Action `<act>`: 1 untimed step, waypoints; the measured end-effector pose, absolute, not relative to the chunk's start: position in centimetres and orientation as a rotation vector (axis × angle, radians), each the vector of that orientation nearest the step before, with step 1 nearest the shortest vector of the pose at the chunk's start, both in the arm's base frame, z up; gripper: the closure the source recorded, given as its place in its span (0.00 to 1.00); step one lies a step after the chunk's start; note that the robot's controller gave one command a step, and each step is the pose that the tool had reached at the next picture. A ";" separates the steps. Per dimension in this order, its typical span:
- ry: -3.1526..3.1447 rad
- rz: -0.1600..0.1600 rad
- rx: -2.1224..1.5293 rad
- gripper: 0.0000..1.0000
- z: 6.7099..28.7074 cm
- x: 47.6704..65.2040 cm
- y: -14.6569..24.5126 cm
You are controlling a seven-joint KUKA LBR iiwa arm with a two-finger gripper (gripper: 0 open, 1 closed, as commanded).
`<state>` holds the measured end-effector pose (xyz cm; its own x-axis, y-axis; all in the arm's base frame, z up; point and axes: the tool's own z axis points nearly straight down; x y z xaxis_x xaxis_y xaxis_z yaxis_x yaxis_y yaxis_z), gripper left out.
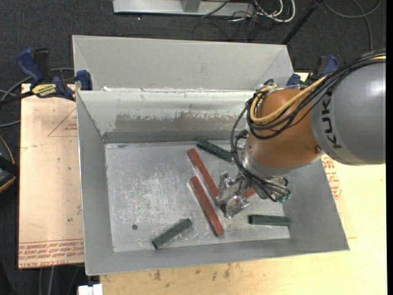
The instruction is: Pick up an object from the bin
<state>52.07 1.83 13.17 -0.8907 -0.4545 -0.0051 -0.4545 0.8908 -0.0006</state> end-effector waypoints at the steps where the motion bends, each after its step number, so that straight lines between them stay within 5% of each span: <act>1: 3.067 0.001 -0.666 1.00 25.4 51.9 3.0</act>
Offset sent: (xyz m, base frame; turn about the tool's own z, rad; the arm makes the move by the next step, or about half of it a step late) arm 0.0000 0.0000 0.0000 0.0000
